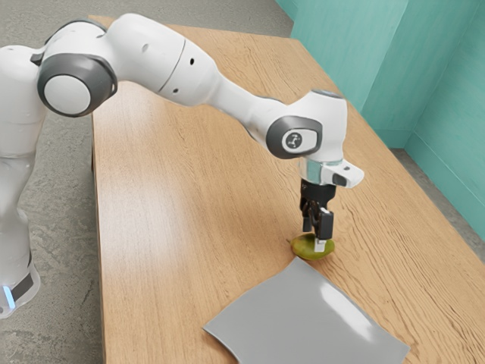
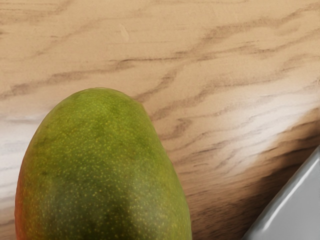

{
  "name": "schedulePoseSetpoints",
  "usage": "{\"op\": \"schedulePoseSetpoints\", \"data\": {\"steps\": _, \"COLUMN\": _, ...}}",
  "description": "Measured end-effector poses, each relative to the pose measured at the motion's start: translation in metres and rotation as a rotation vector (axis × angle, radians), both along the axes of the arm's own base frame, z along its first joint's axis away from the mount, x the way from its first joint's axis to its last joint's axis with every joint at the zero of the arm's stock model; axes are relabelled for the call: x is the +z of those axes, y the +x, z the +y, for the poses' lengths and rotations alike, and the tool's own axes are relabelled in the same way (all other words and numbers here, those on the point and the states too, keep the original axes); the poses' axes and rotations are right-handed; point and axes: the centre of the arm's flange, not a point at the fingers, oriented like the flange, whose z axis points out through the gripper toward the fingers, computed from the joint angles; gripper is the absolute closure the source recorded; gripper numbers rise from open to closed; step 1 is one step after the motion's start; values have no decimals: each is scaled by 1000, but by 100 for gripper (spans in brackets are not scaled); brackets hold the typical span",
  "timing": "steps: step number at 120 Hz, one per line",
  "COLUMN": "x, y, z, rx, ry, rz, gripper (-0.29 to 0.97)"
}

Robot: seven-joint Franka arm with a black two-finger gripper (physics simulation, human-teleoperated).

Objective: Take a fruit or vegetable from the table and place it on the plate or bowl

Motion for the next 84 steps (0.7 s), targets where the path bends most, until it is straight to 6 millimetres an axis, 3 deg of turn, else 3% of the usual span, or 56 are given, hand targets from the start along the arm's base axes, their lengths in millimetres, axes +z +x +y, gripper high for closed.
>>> {"op": "schedulePoseSetpoints", "data": {"steps": 34, "x": -11, "y": -10, "z": 1, "rx": 12, "ry": -7, "rz": 19, "gripper": 1}}
{"op": "schedulePoseSetpoints", "data": {"steps": 54, "x": -25, "y": -7, "z": 2, "rx": 22, "ry": -10, "rz": 37, "gripper": 1}}
{"op": "schedulePoseSetpoints", "data": {"steps": 84, "x": -23, "y": 2, "z": 1, "rx": 30, "ry": -15, "rz": 11, "gripper": 1}}
